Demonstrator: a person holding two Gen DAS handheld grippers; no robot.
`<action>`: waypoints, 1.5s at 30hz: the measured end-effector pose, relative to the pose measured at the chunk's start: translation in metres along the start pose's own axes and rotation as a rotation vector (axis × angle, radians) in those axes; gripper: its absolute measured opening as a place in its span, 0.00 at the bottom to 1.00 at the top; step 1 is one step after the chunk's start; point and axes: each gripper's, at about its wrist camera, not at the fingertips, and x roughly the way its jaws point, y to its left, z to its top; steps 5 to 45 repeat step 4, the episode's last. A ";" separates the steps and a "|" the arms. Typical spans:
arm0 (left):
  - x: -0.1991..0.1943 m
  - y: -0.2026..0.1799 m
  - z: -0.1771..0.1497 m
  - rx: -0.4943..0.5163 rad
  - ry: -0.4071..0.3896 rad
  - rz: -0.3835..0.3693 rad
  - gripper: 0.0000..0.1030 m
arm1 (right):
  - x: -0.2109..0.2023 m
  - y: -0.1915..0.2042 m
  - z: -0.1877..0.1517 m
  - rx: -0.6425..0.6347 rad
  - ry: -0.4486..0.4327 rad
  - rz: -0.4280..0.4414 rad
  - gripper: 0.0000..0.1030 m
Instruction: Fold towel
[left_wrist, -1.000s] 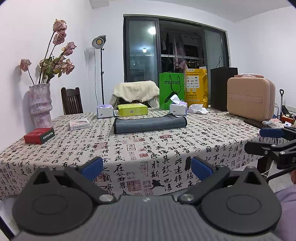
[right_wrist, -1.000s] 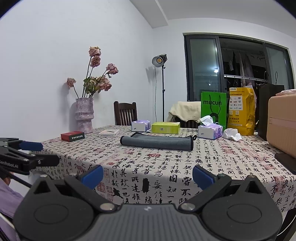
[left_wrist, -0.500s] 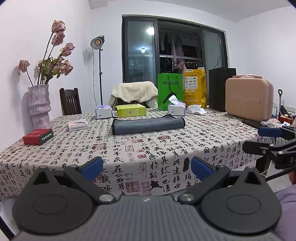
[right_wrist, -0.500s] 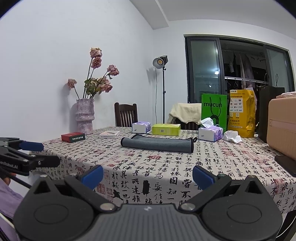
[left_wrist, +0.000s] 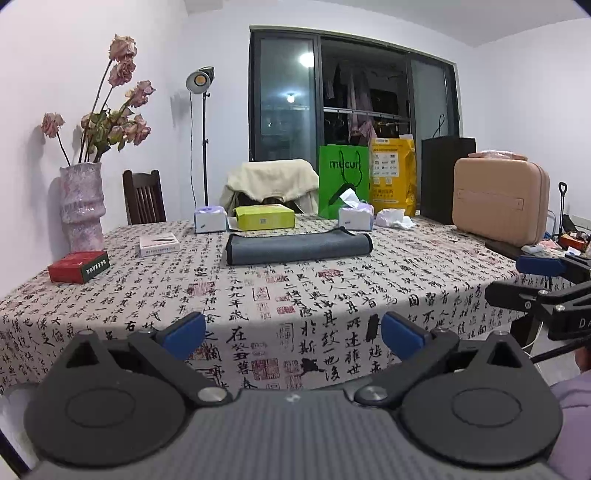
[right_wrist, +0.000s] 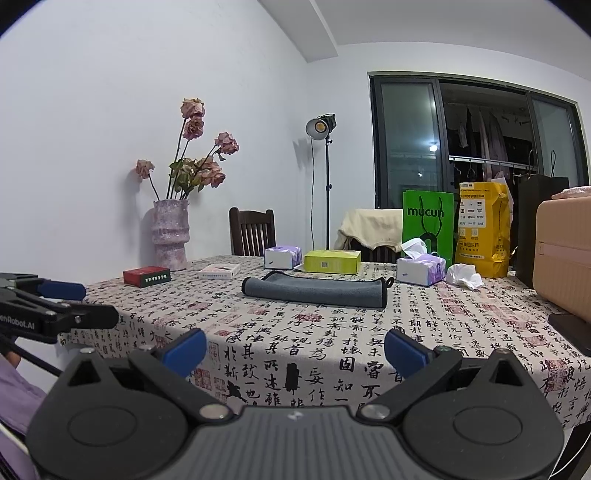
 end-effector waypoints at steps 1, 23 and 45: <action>0.000 0.000 0.000 -0.003 -0.004 0.005 1.00 | 0.000 0.000 0.000 0.000 -0.001 0.000 1.00; -0.001 -0.001 0.000 0.003 -0.009 0.014 1.00 | 0.000 0.000 0.001 0.001 0.000 0.001 1.00; -0.001 -0.001 0.000 0.003 -0.009 0.014 1.00 | 0.000 0.000 0.001 0.001 0.000 0.001 1.00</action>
